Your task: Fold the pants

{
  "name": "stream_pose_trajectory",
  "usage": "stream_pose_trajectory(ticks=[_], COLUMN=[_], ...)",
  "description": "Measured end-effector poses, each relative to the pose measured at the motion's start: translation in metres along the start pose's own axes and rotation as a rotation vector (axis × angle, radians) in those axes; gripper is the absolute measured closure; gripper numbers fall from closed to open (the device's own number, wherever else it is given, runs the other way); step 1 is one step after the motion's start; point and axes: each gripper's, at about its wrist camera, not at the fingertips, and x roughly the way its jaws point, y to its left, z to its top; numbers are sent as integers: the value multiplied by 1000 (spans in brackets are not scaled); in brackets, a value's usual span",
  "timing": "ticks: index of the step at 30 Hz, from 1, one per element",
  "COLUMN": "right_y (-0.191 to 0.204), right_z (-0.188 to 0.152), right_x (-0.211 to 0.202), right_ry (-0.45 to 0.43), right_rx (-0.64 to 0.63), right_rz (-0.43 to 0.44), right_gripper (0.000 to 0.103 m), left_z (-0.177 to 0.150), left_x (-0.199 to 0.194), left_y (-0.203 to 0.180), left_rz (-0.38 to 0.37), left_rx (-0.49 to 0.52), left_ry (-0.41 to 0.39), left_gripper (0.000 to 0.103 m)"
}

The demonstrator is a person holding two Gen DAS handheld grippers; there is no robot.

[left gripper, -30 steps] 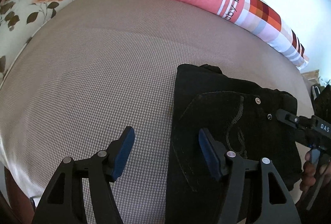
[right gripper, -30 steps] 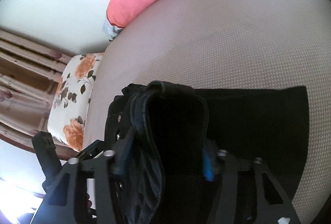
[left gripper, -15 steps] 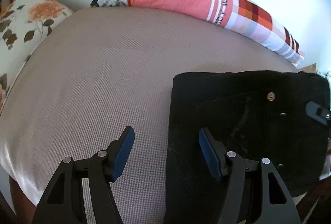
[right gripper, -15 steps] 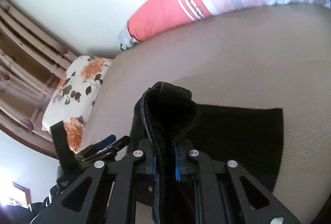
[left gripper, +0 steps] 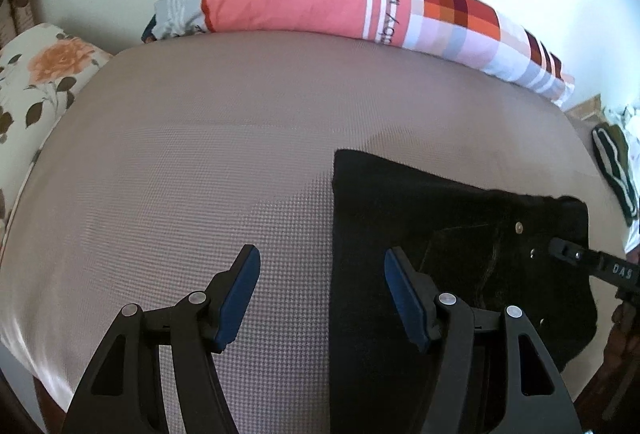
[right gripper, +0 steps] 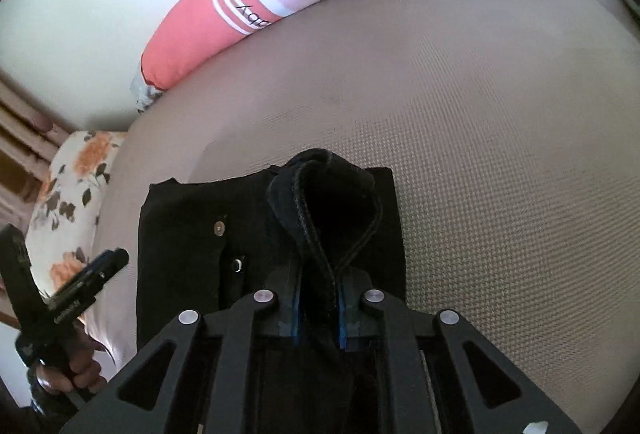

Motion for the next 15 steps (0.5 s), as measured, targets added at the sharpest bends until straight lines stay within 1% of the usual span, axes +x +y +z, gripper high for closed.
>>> stream_pose_trajectory(ticks=[1, 3, 4, 7, 11, 15], right_y=[-1, -2, -2, -4, -4, -2], right_z=[1, 2, 2, -3, -24, -44], right_x=[1, 1, 1, -7, -29, -47], right_ry=[4, 14, 21, 34, 42, 53], right_rx=[3, 11, 21, 28, 23, 21], right_rz=[-4, -24, -37, -32, -27, -26], right_gripper=[87, 72, 71, 71, 71, 72], left_z=[-2, -6, -7, -14, -19, -28], left_x=[5, 17, 21, 29, 25, 18], left_y=[-2, -5, -6, -10, -11, -11], left_rz=[-5, -8, -9, -11, -9, -36], left_rx=[2, 12, 17, 32, 34, 27], left_ry=[1, 29, 39, 57, 47, 64], left_gripper=[38, 38, 38, 38, 38, 38])
